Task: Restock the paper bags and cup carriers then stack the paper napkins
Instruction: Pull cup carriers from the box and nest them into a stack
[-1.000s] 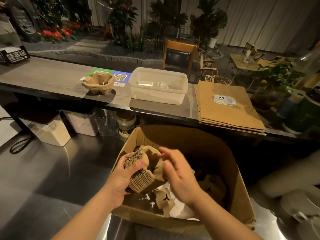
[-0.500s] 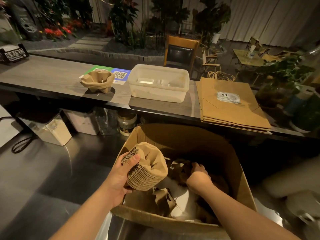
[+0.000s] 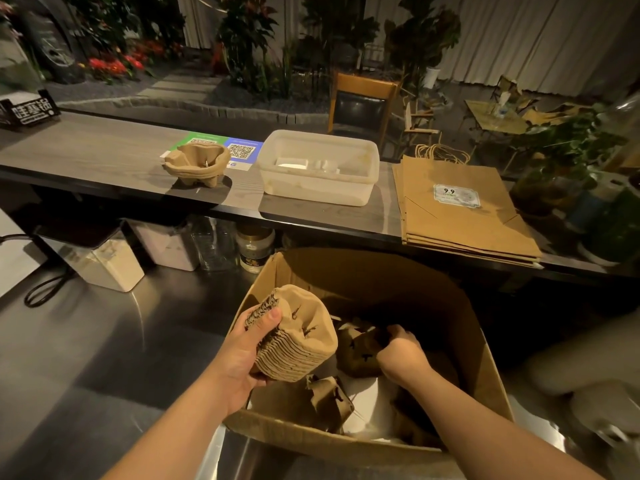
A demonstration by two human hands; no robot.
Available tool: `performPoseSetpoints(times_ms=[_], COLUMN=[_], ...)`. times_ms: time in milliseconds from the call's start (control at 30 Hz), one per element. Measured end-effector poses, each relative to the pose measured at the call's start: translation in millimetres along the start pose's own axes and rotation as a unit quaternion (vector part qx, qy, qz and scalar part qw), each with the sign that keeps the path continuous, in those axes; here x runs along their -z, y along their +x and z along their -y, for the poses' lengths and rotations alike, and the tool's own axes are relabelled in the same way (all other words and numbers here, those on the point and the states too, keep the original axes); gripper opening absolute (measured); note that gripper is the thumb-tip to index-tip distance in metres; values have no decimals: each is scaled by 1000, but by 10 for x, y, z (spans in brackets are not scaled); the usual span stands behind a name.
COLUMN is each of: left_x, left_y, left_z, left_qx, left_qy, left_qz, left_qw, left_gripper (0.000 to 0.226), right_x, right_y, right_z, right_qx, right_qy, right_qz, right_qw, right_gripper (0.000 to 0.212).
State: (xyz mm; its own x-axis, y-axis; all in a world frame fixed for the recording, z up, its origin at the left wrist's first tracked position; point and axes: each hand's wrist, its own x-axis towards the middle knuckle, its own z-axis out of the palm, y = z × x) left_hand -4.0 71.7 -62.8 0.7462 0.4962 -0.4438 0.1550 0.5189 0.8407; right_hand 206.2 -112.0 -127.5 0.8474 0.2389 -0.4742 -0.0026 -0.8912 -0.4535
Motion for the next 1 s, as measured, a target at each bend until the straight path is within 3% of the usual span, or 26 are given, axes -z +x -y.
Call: performPoseSetpoints(times_ms=[133, 367, 467, 600, 767, 900, 1000], left_x=[-22, 2, 13, 5, 13, -10, -29], left_y=[-12, -23, -12, 2, 4, -17, -52], left_z=[-16, -39, -22, -15, 3, -5, -20], left_qx=[5, 3, 2, 6, 8, 15, 31], left_qy=[-4, -5, -8, -5, 10, 10, 8], left_qz=[9, 7, 8, 7, 10, 19, 26], left_qw=[1000, 1000, 1000, 1000, 1000, 1000, 999], left_gripper=[92, 98, 95, 94, 107, 76, 72], right_x=[-87, -137, -32, 180, 350, 387, 390], right_y=[18, -67, -224, -562, -918, -1009, -1047], right_z=[69, 149, 222, 300, 308, 298, 331], right_qx=[-28, 1, 64, 196, 333, 486, 532], right_qy=[-28, 122, 201, 237, 133, 13, -27], right_qz=[43, 45, 36, 1, -51, -83, -101], right_qw=[998, 991, 977, 951, 932, 870, 840], right_gripper=[73, 92, 71, 14, 34, 25, 24])
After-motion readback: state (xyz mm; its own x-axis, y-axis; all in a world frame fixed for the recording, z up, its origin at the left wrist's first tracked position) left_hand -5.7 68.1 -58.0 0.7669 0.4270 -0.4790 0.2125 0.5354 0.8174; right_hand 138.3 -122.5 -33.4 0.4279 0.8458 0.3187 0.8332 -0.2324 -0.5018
